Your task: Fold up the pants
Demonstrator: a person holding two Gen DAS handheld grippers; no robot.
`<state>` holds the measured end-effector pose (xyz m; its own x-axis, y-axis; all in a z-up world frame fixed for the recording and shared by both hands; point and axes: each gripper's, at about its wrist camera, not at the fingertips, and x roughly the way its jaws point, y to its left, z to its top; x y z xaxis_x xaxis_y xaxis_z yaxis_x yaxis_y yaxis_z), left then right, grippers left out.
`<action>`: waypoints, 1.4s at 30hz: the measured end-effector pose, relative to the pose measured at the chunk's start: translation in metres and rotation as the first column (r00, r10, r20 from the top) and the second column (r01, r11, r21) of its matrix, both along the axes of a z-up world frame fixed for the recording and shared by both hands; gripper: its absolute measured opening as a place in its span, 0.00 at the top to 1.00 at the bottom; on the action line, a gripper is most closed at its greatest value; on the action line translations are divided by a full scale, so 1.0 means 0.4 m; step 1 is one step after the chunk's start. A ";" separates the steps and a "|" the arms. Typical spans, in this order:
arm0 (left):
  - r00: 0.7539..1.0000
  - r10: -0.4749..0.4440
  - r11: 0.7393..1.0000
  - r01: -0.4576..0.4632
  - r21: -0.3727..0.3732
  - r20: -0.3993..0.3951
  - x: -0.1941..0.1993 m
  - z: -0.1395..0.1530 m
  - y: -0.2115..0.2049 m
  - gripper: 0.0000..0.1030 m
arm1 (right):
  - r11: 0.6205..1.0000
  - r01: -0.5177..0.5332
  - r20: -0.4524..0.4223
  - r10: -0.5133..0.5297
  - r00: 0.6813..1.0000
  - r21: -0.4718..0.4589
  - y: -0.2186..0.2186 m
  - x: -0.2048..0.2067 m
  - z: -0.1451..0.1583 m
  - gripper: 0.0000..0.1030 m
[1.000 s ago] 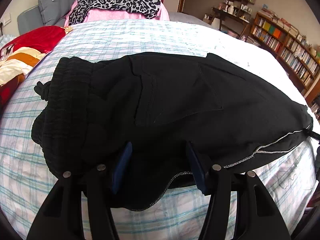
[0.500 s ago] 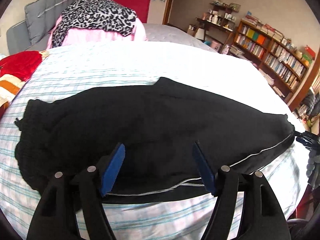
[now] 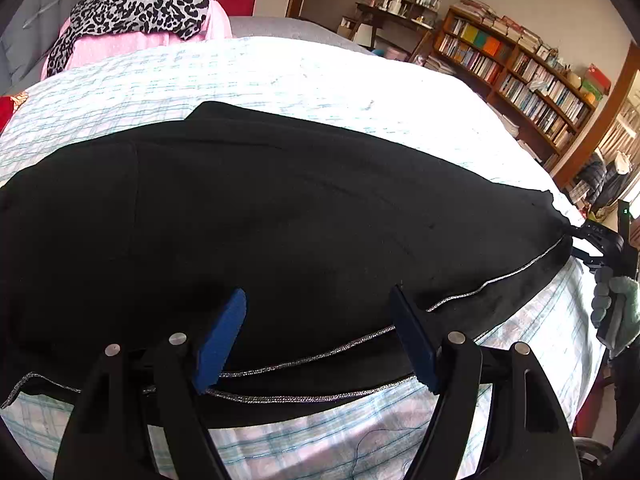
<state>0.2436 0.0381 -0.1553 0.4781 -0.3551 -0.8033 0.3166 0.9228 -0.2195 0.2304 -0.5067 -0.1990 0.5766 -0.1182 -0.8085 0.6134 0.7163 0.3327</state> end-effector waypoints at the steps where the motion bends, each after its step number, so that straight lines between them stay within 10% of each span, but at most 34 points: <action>1: 1.000 -0.002 1.000 0.002 0.010 -0.007 0.002 -0.007 -0.002 0.28 | 1.000 -0.010 0.004 0.010 1.000 -0.008 0.003 0.005 -0.002 0.42; 9: 0.999 -0.016 1.000 0.017 0.025 -0.029 -0.002 -0.006 -0.032 0.27 | 0.984 -0.072 0.018 0.076 0.997 -0.166 0.060 -0.002 0.054 0.82; 28: 0.988 -0.147 0.970 0.137 -0.202 -0.039 0.062 0.131 -0.225 0.20 | 0.855 -0.306 0.156 0.399 0.904 -0.418 0.368 0.010 0.264 0.83; 42: 0.967 -0.193 0.858 0.086 -0.506 -0.164 0.108 0.129 -0.290 0.12 | 0.659 -0.552 0.052 0.664 0.746 -0.511 0.663 -0.001 0.200 0.88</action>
<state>0.2867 -0.0779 -0.1038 0.2406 -0.7791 -0.5788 0.3334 0.6264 -0.7046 0.2301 -0.2417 -0.1188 0.7974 0.0200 -0.6031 -0.0621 0.9969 -0.0491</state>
